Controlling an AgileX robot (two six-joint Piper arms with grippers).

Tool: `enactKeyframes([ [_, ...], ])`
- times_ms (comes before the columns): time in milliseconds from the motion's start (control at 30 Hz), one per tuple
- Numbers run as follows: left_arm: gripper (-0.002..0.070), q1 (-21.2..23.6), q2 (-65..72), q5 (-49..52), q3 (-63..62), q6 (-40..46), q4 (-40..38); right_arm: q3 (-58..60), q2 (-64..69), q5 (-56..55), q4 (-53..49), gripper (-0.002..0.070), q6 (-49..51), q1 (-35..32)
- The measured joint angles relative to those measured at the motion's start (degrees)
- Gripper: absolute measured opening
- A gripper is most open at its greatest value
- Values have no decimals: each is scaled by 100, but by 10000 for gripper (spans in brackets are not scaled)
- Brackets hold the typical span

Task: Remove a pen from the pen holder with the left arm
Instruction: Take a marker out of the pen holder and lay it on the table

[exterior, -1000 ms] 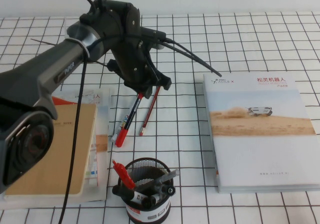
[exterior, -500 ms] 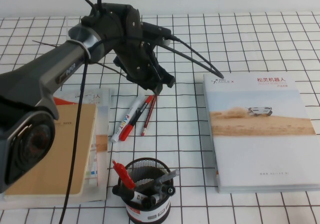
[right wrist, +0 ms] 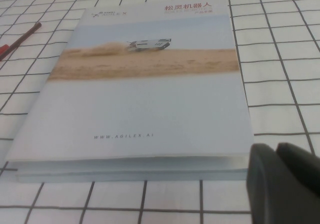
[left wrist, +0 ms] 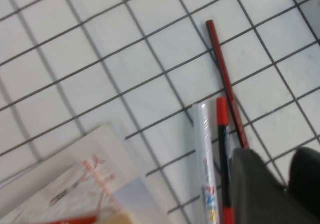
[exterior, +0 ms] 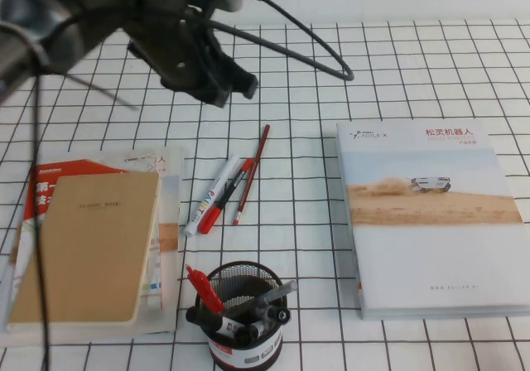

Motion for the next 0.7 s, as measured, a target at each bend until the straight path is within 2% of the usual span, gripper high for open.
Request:
enactKeyframes([
  [67, 85, 0, -552, -261, 565, -137, 183, 0, 0, 0, 0, -15, 0, 0],
  [167, 22, 0, -1370, -784, 1613, -411, 413, 0, 0, 0, 0, -15, 0, 0],
  [333, 2, 0, -2642, -1439, 3153, -838, 652, 0, 0, 0, 0, -15, 0, 0],
  [700, 0, 0, -5645, -2226, 5755, -1328, 739, 0, 0, 0, 0, -15, 0, 0],
])
